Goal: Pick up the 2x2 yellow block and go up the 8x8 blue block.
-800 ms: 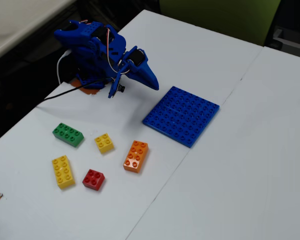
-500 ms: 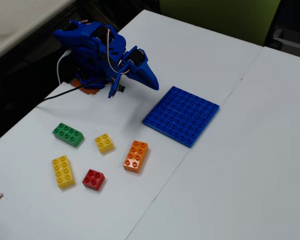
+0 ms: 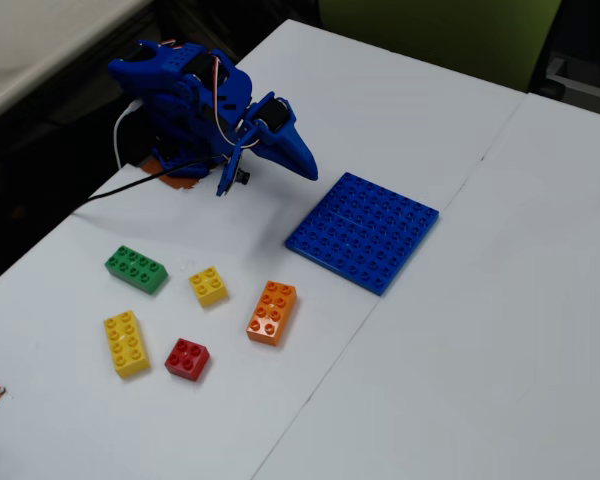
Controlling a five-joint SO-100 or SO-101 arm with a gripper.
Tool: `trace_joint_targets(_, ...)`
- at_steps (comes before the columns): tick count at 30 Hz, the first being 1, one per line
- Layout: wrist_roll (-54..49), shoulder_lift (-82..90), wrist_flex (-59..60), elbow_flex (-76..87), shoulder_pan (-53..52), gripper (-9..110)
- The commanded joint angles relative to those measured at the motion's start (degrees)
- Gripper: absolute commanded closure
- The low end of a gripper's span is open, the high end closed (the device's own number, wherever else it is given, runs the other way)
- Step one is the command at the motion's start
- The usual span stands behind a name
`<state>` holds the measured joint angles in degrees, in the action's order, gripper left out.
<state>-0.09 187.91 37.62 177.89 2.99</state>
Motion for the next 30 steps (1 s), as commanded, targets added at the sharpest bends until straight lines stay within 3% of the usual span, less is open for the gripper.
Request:
trace_joint_targets(1,-0.5,2.4,0.2,2.5,0.4,101)
trace_joint_targets(23,-0.6,2.4,-0.9,2.4,0.5,101)
trace_joint_targets(30,-13.1,-7.0,-4.5,-10.8,0.6,101)
